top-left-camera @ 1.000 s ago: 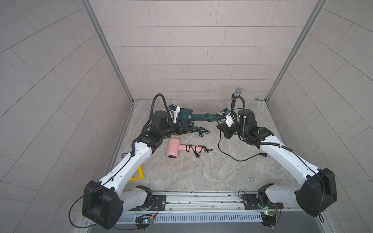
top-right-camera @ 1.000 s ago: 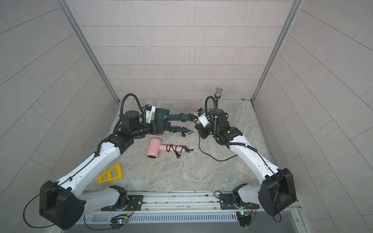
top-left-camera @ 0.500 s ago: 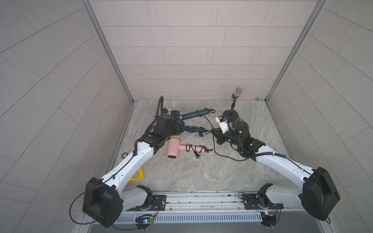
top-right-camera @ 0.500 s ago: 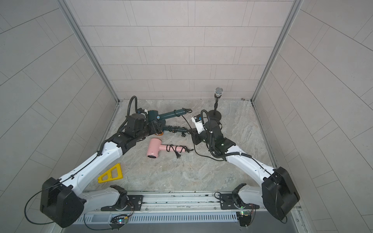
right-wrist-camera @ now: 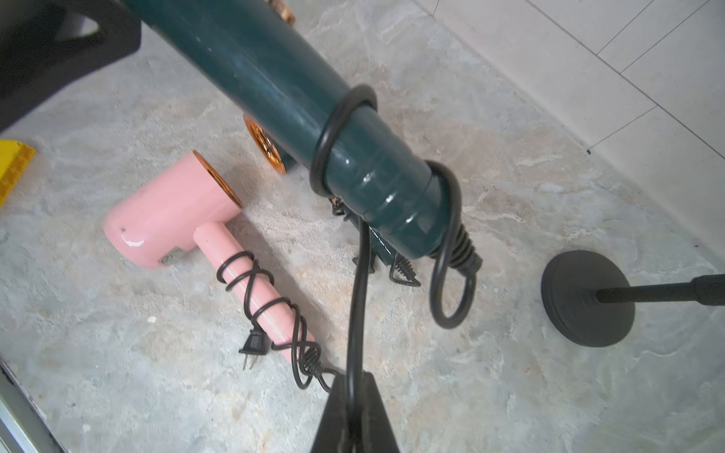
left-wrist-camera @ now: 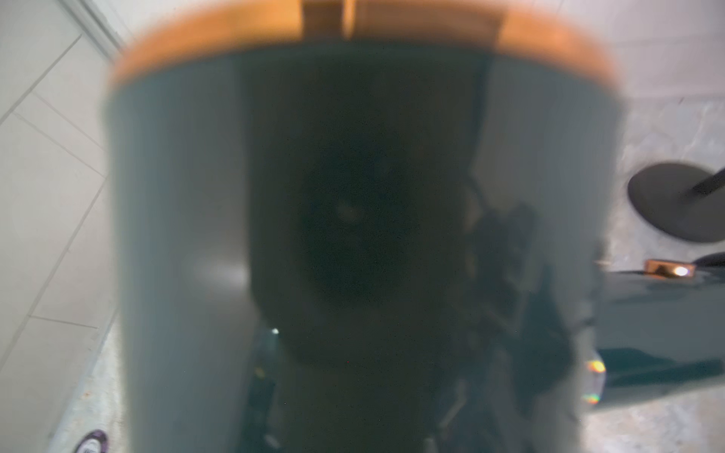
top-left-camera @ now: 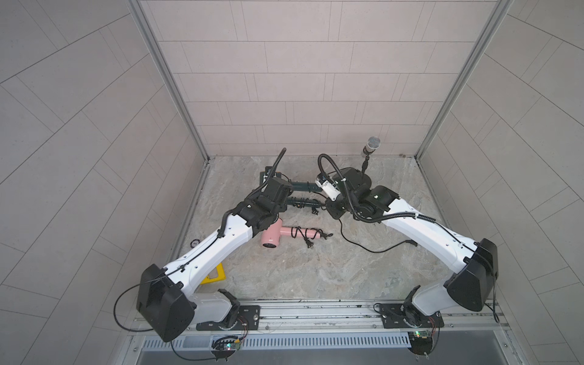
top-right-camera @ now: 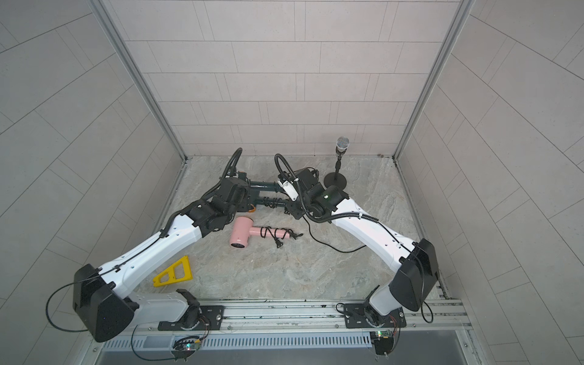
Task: Wrap the cord around the hair dryer
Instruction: Wrap the power cord around the hair dryer.
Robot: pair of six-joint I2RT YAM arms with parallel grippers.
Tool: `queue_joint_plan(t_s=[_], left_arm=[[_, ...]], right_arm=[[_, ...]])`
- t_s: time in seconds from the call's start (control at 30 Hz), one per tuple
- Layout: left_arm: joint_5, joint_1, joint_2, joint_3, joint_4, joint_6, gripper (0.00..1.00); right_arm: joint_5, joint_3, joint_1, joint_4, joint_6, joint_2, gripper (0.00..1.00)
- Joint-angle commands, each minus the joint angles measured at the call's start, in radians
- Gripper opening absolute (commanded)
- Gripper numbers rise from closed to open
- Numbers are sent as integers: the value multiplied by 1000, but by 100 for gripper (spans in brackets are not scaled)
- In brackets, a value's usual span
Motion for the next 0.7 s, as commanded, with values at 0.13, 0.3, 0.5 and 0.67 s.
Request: queue_joint_plan(t_s=[0.13,0.3,0.5,0.67], left_arm=[[-30,-15,96,132,-296,268,0],[288,-32,88,143,-400,440,0],[667,-41,-16,47,-374,499,0],[672,-29,-64,18,-304,429,0]], right_arm=[[134,227,5,-381,-257,69,2],[170,251,-10,-403,-361,96,2],[-94,221,-88,-354,-421,64,3],[-278,196,-94,-323,-426,8,4]])
